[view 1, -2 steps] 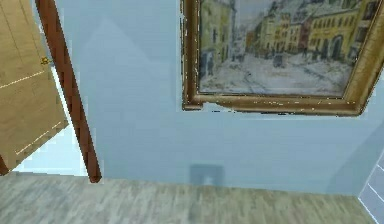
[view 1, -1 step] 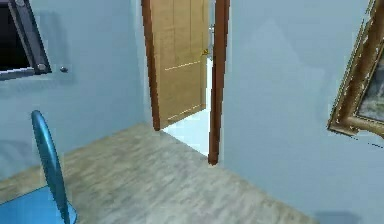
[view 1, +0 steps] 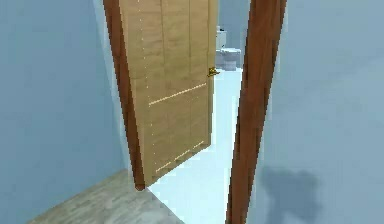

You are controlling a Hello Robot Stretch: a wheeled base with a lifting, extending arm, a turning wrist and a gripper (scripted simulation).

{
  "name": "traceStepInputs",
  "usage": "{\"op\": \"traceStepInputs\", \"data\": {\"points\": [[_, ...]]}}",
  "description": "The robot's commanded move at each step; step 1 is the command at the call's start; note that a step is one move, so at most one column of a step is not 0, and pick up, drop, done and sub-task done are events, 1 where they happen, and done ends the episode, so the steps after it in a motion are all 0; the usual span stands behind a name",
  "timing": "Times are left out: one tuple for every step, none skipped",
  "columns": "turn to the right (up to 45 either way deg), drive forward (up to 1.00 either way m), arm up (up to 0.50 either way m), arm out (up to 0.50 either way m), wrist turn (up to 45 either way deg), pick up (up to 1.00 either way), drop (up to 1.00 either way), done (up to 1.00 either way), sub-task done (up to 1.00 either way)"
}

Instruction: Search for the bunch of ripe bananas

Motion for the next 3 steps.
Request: {"op": "traceStepInputs", "data": {"points": [[-18.0,0.00,0.00,0.00,0.0,0.00,0.00,0.00,0.00],[0.0,0.05,0.00,0.00,0.0,0.00,0.00,0.00,0.00],[0.0,0.55,0.00,0.00,0.0,0.00,0.00,0.00,0.00]]}}
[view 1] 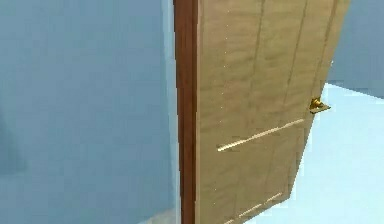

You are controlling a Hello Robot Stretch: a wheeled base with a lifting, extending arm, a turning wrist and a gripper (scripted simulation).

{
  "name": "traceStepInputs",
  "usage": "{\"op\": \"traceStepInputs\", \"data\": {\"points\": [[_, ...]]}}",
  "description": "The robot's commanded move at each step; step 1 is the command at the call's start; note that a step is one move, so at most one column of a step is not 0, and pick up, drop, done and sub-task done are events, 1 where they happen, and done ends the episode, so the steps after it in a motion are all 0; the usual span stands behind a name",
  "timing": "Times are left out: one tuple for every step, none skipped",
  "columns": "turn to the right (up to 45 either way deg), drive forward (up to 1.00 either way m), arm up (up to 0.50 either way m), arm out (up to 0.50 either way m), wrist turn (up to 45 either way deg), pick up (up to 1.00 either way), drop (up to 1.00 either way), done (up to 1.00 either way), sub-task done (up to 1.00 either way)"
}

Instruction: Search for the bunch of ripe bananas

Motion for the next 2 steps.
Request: {"op": "traceStepInputs", "data": {"points": [[6.0,0.00,0.00,0.00,0.0,0.00,0.00,0.00,0.00],[0.0,0.35,0.00,0.00,0.0,0.00,0.00,0.00,0.00]]}}
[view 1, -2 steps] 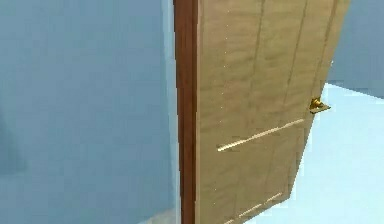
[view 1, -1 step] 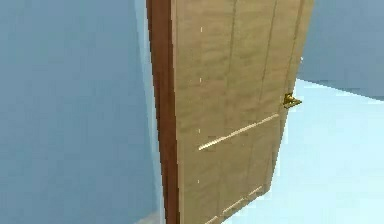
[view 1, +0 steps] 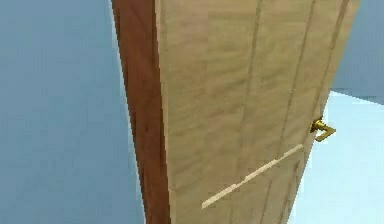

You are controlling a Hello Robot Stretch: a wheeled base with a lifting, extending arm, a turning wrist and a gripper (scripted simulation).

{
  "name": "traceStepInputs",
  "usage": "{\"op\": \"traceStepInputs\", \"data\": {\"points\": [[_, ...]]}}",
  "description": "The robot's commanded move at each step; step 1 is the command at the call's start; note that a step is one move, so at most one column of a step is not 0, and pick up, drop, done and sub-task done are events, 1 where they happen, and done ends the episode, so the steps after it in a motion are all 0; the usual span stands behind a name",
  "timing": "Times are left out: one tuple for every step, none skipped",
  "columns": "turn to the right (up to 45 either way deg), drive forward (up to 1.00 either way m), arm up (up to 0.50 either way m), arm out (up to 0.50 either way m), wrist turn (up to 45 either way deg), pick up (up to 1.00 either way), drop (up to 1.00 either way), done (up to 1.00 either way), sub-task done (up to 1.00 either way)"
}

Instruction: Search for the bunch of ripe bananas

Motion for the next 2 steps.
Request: {"op": "traceStepInputs", "data": {"points": [[45.0,0.00,0.00,0.00,0.0,0.00,0.00,0.00,0.00],[6.0,0.00,0.00,0.00,0.0,0.00,0.00,0.00,0.00]]}}
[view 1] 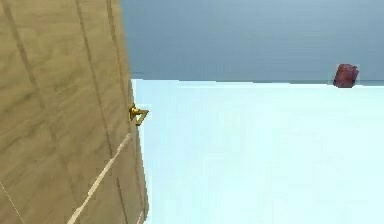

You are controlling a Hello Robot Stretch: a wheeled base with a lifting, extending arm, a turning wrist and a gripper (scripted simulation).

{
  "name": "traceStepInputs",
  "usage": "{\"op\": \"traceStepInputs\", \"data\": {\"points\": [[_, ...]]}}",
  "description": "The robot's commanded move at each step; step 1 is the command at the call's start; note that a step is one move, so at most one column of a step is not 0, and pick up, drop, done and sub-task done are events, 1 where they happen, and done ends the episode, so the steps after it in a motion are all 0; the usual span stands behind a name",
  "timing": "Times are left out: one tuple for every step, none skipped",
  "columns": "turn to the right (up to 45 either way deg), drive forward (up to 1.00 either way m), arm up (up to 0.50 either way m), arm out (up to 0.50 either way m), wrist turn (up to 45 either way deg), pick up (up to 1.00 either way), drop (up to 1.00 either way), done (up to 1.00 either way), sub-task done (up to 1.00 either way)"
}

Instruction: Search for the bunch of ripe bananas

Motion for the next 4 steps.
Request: {"op": "traceStepInputs", "data": {"points": [[0.0,1.00,0.00,0.00,0.0,0.00,0.00,0.00,0.00],[9.0,0.00,0.00,0.00,0.0,0.00,0.00,0.00,0.00],[0.0,0.30,0.00,0.00,0.0,0.00,0.00,0.00,0.00],[-45.0,0.00,0.00,0.00,0.0,0.00,0.00,0.00,0.00]]}}
